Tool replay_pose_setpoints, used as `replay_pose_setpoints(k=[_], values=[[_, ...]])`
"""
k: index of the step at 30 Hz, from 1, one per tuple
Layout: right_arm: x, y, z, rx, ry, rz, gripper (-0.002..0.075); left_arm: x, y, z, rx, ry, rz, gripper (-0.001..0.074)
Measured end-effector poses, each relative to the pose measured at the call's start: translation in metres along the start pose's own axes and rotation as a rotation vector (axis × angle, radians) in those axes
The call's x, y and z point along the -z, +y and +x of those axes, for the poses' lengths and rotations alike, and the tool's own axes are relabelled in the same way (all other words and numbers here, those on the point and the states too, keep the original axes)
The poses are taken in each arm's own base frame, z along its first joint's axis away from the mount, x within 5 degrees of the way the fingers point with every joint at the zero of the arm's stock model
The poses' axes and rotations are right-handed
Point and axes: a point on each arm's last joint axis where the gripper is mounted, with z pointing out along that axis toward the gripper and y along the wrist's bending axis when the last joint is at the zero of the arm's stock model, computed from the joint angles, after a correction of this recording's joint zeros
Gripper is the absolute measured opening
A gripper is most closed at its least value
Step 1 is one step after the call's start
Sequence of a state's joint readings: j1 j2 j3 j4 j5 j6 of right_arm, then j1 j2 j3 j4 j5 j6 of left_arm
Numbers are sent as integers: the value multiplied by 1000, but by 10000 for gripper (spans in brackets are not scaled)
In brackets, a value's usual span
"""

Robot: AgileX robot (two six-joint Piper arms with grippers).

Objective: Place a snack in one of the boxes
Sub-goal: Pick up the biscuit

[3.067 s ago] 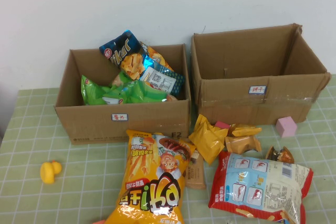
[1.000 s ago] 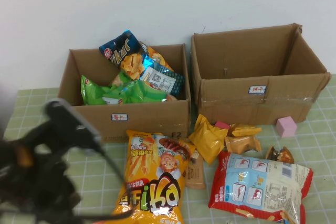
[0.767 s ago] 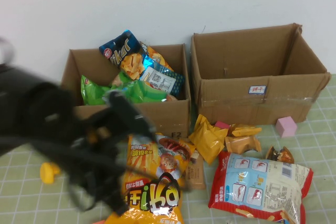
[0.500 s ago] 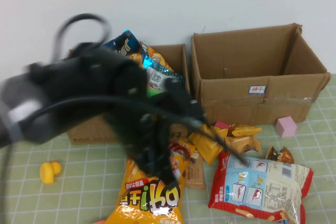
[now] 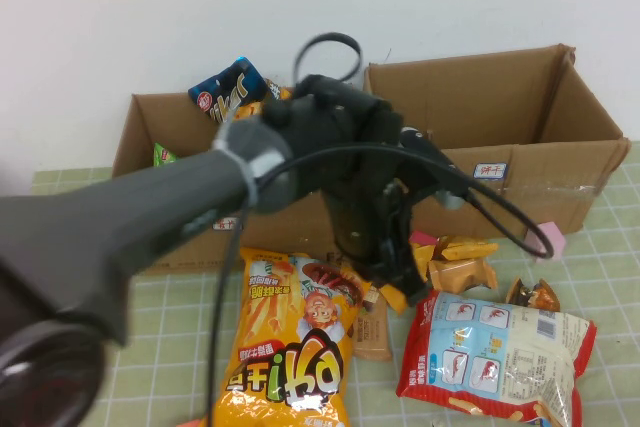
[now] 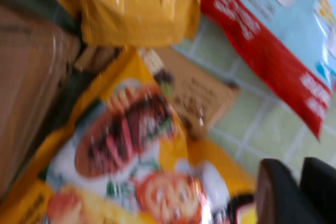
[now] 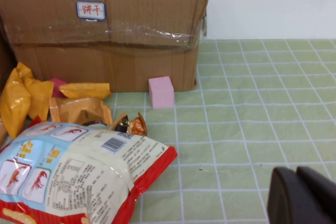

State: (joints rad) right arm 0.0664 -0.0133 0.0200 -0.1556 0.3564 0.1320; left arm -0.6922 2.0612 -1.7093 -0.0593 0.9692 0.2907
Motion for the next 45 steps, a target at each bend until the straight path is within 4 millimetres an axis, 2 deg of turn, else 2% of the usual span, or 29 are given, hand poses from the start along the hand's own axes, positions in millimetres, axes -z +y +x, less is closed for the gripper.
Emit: replay_pose_setpoints(k=[1, 4, 7, 9, 13, 21, 27, 30, 32, 35, 40, 43, 45], values=[[0, 0, 0, 0, 0, 0, -2, -5, 1, -3, 9, 1, 0, 94], [0, 0, 0, 0, 0, 0, -2, -23, 5, -14, 62, 0, 0, 249], [0, 0, 0, 0, 0, 0, -2, -41, 8, -24, 121, -5, -1, 457], [0, 0, 0, 0, 0, 0, -2, -52, 10, -30, 159, -9, -2, 565], [0, 0, 0, 0, 0, 0, -2, -70, 15, -41, 228, -41, -20, 645], [0, 0, 0, 0, 0, 0, -2, -113, 24, -47, 333, -110, -83, 666], [0, 0, 0, 0, 0, 0, -2, -133, 29, -44, 321, -120, -133, 665], [0, 0, 0, 0, 0, 0, -2, -141, 30, -40, 321, -95, -147, 631], [0, 0, 0, 0, 0, 0, -2, -146, 30, -38, 321, -75, -150, 565], [0, 0, 0, 0, 0, 0, -2, -147, 29, -35, 324, -50, -150, 377], [0, 0, 0, 0, 0, 0, -2, -138, 26, -34, 338, -4, -117, 382], [0, 0, 0, 0, 0, 0, -2, -119, 19, -37, 289, 14, -94, 382], [0, 0, 0, 0, 0, 0, -2, -98, 14, -43, 235, -10, -91, 382]])
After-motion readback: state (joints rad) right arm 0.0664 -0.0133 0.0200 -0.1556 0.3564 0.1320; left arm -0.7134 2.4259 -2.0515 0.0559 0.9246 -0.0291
